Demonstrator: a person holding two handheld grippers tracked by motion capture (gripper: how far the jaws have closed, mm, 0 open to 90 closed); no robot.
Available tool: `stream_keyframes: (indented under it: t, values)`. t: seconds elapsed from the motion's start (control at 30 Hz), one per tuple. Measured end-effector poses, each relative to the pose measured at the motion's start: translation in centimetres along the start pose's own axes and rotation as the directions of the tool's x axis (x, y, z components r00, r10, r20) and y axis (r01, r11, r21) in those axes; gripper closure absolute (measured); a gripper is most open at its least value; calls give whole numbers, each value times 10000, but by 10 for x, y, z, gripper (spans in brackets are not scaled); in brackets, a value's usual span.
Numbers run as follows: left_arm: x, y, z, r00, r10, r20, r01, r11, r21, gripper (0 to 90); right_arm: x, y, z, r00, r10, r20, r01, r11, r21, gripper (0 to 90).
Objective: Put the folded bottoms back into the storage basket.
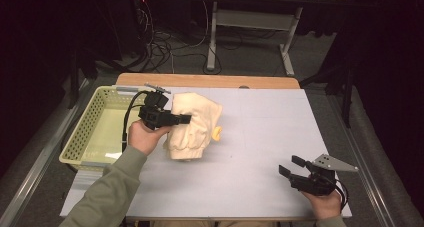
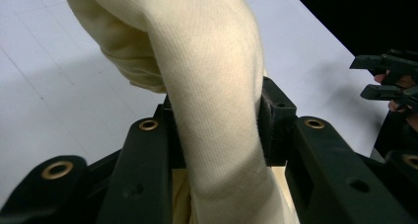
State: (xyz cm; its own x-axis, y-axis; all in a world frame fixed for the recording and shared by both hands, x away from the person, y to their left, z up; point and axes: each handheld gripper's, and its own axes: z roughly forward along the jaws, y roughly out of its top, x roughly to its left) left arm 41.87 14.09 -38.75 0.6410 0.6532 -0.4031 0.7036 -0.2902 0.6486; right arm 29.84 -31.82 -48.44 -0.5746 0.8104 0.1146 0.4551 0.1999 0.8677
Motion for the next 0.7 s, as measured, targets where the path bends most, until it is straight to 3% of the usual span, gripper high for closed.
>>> stream_keyframes:
  t: [0.7]
  values:
    - [2,-3,-13,9999,-25,-112,24,9999,-114,629,0,0,0,10000,30,4,-30,10000,-6,330]
